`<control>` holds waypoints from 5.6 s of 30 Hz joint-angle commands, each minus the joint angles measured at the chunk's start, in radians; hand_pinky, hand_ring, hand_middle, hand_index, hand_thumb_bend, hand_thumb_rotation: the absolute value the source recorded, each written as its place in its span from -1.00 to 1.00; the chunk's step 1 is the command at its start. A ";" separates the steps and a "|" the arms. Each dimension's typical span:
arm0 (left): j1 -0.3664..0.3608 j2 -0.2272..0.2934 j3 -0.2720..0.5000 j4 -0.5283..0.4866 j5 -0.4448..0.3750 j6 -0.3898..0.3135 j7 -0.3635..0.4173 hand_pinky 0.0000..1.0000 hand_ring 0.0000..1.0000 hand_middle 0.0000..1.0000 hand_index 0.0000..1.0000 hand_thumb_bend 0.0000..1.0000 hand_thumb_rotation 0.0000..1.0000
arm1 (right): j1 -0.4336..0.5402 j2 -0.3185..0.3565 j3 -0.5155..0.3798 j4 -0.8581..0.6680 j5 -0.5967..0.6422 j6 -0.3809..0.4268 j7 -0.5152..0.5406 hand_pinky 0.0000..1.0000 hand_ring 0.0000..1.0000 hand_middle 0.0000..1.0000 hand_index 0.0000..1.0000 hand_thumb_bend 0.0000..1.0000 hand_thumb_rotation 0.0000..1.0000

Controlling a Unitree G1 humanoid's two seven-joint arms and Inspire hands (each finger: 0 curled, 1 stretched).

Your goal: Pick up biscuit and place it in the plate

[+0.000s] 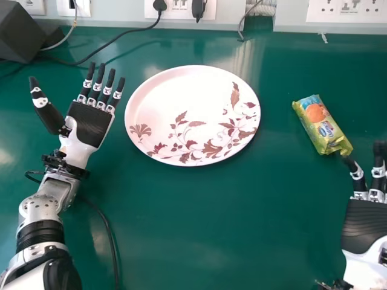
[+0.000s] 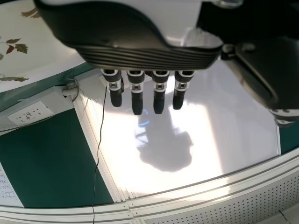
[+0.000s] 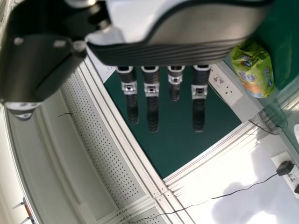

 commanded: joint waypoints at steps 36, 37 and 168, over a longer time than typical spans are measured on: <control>0.002 0.017 0.004 0.032 0.004 -0.005 -0.002 0.99 0.96 1.00 1.00 1.00 0.52 | 0.075 0.075 0.055 -0.164 -0.292 -0.031 -0.244 0.23 0.38 0.51 0.66 1.00 0.56; 0.000 0.018 0.004 0.035 0.005 -0.005 -0.002 1.00 0.96 1.00 1.00 1.00 0.51 | 0.078 0.076 0.060 -0.174 -0.309 -0.030 -0.261 0.23 0.38 0.52 0.66 1.00 0.55; -0.077 0.042 0.010 0.186 0.030 -0.050 -0.068 1.00 1.00 1.00 1.00 1.00 0.68 | -0.299 -0.023 -0.025 -0.736 -2.146 0.928 -0.162 0.25 0.40 0.59 0.70 1.00 0.49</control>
